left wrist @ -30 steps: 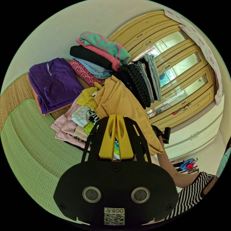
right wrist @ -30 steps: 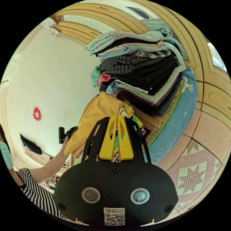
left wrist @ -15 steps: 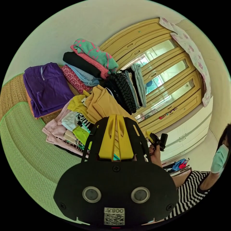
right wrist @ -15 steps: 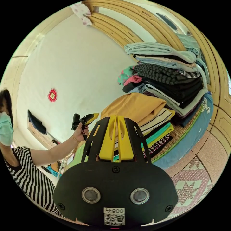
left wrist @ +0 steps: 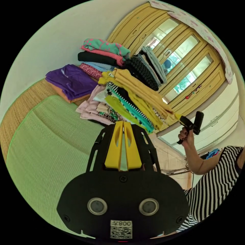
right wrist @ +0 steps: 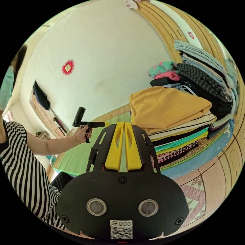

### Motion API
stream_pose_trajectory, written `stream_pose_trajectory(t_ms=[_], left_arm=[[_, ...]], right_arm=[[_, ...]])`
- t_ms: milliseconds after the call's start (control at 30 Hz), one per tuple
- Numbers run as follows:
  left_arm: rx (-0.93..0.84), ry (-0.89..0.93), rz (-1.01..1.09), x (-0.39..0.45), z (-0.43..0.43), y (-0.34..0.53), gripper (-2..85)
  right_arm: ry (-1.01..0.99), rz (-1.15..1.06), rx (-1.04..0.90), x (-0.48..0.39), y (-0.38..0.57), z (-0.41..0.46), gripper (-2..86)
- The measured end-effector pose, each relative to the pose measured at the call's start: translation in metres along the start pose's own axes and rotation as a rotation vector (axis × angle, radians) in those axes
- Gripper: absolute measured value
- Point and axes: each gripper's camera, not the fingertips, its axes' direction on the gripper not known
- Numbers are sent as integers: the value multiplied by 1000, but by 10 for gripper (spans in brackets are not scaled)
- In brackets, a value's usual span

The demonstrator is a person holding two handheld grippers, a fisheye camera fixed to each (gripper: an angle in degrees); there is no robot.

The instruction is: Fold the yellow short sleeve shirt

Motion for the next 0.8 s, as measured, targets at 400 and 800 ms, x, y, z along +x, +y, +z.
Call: stream_pose_trajectory(t_ms=[400,800], left_arm=[[-170,-219,-157,-16,106,186,2],[-39,-166,-154,-51,166,297,2]], right_arm=[[69,-100,-297,-107,-86,308,44],[320,-4,-393,-96,-223,529,93]])
